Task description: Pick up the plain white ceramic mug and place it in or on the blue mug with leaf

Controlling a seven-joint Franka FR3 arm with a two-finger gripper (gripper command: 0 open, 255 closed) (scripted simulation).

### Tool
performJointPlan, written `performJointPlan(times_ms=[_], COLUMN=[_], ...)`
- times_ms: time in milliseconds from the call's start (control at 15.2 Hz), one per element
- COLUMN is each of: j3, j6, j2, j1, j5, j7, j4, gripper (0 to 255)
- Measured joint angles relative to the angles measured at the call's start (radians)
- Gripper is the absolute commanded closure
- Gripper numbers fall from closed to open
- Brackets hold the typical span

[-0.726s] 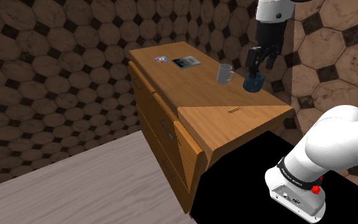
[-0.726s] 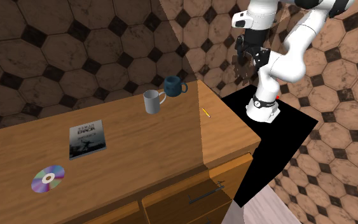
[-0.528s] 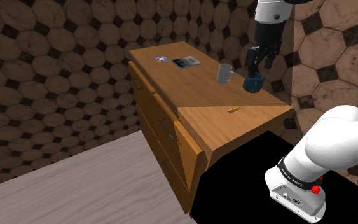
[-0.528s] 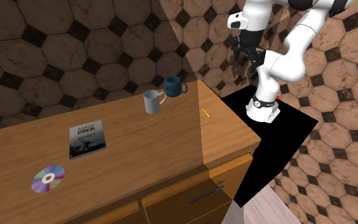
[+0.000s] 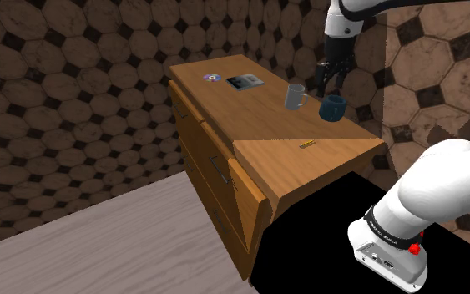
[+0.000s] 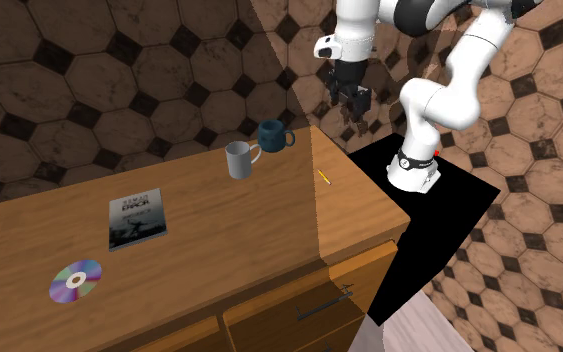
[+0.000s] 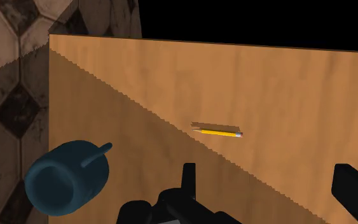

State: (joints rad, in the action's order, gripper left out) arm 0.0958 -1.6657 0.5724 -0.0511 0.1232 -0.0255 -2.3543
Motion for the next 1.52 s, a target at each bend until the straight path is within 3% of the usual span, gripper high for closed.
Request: performJointPlan(times_ms=[396,792,1188,1518], j3=[0.091,0.168,0.215,0.235], j6=[-0.143,-0.236,-0.298,-0.317], j2=[-0.189,-0.383,-0.598,-0.803], j1=[-0.022,-0.042,-0.066,-0.116], j5=[0.018,-0.008,-0.081,-0.167], j7=[-0.107,-0.225,-0.339,-0.448], j4=[0.072,0.195,0.359,0.546], gripper=[0,0,0,0])
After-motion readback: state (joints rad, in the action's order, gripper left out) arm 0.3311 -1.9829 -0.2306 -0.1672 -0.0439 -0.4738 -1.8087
